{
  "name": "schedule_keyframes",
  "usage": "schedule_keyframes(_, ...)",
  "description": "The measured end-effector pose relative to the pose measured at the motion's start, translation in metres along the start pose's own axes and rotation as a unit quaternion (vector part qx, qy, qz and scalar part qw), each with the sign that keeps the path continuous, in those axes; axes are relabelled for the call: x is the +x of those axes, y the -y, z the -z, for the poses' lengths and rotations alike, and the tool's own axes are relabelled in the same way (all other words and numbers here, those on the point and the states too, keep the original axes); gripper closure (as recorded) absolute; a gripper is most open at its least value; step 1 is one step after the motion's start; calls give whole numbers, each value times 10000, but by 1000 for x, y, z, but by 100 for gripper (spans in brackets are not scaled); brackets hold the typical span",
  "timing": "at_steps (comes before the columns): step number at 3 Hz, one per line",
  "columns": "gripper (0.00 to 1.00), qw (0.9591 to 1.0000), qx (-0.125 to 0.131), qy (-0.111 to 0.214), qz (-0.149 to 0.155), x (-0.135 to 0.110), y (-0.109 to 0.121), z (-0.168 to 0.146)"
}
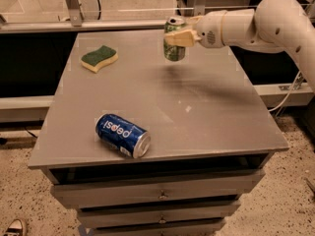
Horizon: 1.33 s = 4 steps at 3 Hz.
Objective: Move green can near sponge
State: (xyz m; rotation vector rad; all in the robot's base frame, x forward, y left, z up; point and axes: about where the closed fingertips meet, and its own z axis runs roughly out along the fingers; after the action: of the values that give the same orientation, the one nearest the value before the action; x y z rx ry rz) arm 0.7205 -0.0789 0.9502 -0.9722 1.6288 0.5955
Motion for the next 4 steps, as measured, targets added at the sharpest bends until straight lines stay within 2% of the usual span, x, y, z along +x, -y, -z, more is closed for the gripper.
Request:
schedule_keyframes(2, 100, 9960, -753, 409, 250, -18, -50, -82)
schedule_keyframes(3, 100, 9943, -858, 497, 392, -21, -57, -120)
schedule_keyframes(4, 87, 9934, -917, 515, 447, -19, -61, -152)
